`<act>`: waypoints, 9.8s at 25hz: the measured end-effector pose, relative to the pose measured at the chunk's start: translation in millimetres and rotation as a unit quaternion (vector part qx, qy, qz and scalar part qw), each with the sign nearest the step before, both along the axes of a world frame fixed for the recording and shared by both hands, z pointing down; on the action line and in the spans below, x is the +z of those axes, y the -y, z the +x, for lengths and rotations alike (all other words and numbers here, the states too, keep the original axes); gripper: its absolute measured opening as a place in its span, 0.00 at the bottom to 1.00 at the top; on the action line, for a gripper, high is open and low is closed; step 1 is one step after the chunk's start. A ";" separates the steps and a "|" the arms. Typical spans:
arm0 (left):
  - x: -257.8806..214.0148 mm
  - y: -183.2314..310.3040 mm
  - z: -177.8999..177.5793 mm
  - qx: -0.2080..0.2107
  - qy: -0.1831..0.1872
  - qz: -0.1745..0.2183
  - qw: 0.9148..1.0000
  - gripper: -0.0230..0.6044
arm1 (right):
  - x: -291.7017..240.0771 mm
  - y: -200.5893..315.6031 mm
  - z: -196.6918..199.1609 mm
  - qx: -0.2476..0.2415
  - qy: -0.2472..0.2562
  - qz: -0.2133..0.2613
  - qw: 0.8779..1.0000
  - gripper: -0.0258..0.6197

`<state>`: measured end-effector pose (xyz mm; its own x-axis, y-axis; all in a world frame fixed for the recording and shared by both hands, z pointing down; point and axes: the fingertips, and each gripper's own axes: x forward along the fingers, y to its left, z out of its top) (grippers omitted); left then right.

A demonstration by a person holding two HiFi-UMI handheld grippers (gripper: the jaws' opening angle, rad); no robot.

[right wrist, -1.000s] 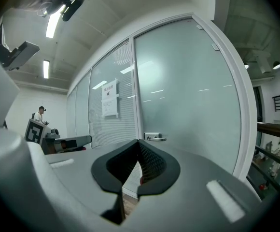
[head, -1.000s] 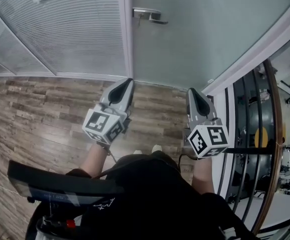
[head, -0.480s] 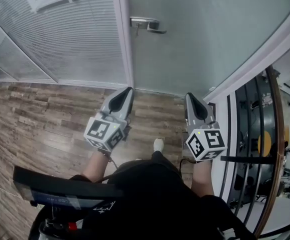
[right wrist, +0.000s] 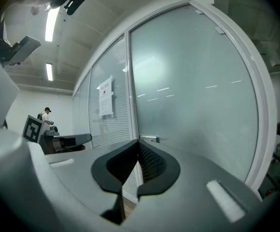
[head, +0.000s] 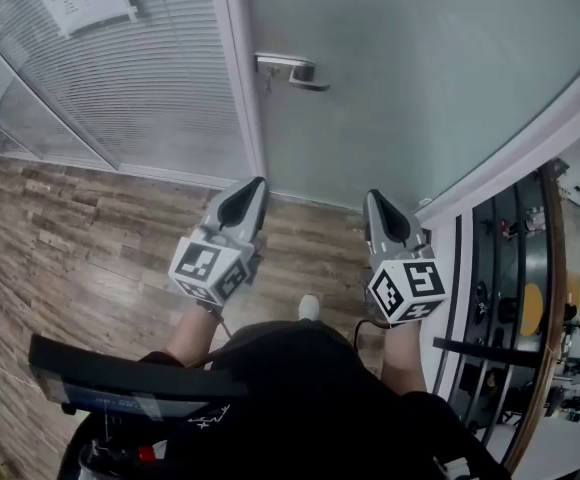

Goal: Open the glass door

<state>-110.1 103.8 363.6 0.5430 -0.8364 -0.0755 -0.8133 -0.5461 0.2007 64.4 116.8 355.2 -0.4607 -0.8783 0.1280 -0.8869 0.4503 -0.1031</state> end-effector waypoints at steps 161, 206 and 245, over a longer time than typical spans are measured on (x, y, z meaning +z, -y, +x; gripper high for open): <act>43.8 248.2 -26.6 0.094 0.032 -0.038 0.994 0.04 | 186.0 367.3 -70.9 0.022 -0.456 -0.040 0.889 0.24; 26.2 417.2 89.2 0.036 0.024 -0.047 0.998 0.04 | 158.5 532.4 -43.5 -0.075 -0.462 0.002 0.884 0.26; 30.7 654.7 215.3 0.169 0.002 -0.062 0.984 0.04 | 171.2 745.0 165.3 0.098 -0.443 -0.108 0.885 0.20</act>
<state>105.2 -550.9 394.2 0.7912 -0.6113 0.0178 -0.5910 -0.7567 0.2797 229.7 -628.2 526.4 0.0631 -0.8409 0.5375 -0.7221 0.3333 0.6062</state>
